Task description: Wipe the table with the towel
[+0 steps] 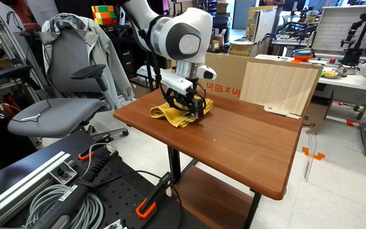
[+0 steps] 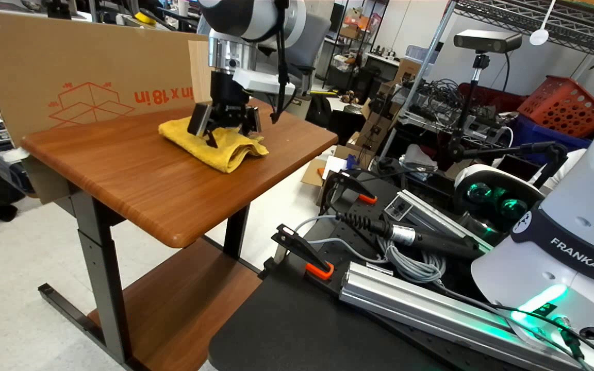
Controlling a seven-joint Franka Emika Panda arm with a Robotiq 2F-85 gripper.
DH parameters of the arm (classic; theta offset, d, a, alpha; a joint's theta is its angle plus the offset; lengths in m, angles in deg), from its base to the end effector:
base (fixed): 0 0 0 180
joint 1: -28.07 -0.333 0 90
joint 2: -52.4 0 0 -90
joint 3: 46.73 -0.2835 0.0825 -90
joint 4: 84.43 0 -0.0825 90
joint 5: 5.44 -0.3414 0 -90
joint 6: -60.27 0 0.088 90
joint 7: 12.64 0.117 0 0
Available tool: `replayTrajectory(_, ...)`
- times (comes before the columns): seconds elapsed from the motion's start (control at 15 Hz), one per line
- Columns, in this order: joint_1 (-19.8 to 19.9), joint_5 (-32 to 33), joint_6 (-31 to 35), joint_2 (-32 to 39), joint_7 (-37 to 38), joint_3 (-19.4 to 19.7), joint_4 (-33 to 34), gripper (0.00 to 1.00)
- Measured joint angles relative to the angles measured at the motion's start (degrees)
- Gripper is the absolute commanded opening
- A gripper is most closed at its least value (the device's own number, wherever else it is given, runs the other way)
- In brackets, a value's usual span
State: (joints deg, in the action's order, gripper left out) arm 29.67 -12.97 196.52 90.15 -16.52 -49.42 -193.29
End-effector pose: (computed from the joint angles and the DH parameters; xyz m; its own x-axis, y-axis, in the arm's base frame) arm 0.5612 0.0131 0.1366 0.9839 -0.0132 -0.1781 -0.0338 -0.9930 -0.1129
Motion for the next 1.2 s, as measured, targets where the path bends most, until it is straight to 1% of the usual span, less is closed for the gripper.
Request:
replayTrajectory(0.47, -4.08, 0.83, 0.06, -2.59, -1.82, -5.70, -5.31, 1.00)
replayTrajectory(0.67, -4.68, -0.01, 0.81, -2.45, -1.79, -6.99, -5.38, 1.00)
replayTrajectory(0.87, -4.32, -3.30, 1.33, -0.77, -1.39, -7.01, -2.52, 1.00)
replayTrajectory(1.2, -2.93, -7.90, 2.73, 5.15, 2.08, -6.89, 7.77, 1.00)
